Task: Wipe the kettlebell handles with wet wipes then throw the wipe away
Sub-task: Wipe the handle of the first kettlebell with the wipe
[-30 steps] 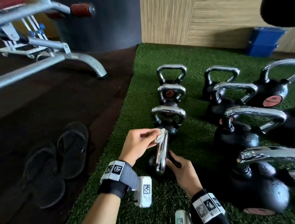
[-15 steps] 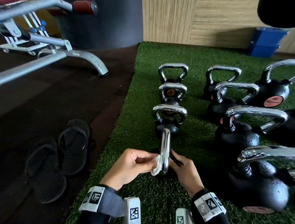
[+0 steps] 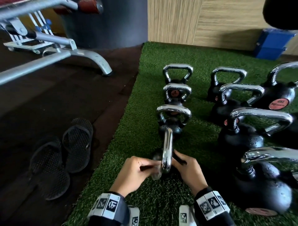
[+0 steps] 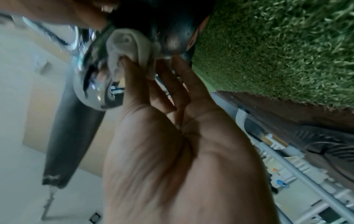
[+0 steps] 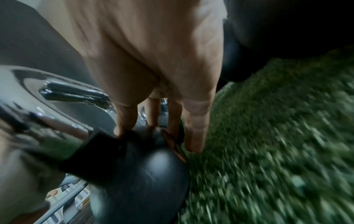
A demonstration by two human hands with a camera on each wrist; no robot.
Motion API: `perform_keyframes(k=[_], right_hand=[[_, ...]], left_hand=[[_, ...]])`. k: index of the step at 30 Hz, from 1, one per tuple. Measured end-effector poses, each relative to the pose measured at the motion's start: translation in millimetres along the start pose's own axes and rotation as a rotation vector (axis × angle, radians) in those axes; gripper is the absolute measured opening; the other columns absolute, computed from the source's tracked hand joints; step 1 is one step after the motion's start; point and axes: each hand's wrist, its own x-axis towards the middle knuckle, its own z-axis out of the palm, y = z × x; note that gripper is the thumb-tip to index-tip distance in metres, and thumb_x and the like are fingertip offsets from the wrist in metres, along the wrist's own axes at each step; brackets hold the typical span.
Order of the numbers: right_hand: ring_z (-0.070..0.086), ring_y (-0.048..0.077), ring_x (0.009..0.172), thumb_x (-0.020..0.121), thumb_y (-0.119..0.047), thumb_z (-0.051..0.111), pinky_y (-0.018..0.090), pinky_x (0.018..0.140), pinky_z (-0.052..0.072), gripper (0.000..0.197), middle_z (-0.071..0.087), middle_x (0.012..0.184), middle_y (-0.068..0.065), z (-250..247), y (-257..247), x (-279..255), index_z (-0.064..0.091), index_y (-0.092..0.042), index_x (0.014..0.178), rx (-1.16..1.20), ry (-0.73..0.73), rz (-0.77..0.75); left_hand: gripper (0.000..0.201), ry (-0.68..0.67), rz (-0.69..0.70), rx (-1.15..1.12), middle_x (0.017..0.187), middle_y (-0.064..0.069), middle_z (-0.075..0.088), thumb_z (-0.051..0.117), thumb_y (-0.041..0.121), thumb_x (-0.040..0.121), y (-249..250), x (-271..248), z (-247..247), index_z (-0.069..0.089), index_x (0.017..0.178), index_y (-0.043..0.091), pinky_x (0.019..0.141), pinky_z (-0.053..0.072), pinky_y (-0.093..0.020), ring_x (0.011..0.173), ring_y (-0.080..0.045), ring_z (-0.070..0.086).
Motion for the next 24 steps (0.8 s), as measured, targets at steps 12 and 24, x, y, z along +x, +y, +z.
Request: perform_keyframes(k=[12, 24], right_hand=[[0.071, 0.001, 0.097, 0.072, -0.036, 0.082, 0.016, 0.086, 0.053, 0.038, 0.074, 0.106, -0.02, -25.9, -97.3, -54.5, 0.079, -0.026, 0.108, 0.006, 0.023, -0.57], [0.076, 0.014, 0.076, 0.073, -0.028, 0.088, 0.03, 0.071, 0.062, 0.028, 0.079, 0.088, -0.007, -27.4, -83.5, -41.0, 0.078, -0.027, 0.099, 0.204, 0.153, -0.499]], left_hand=[[0.03, 0.151, -0.011, -0.597, 0.106, -0.004, 0.078, 0.082, 0.032, 0.077, 40.6, 12.9, -10.5, 0.079, 0.106, 0.022, 0.082, 0.059, -0.022, 0.099, -0.013, 0.074], [0.026, 0.209, 0.217, -0.188, 0.105, 0.021, 0.074, 0.051, 0.028, 0.107, 56.9, 12.6, 2.9, 0.064, 0.129, 0.031, 0.081, 0.048, -0.007, 0.095, 0.003, 0.069]])
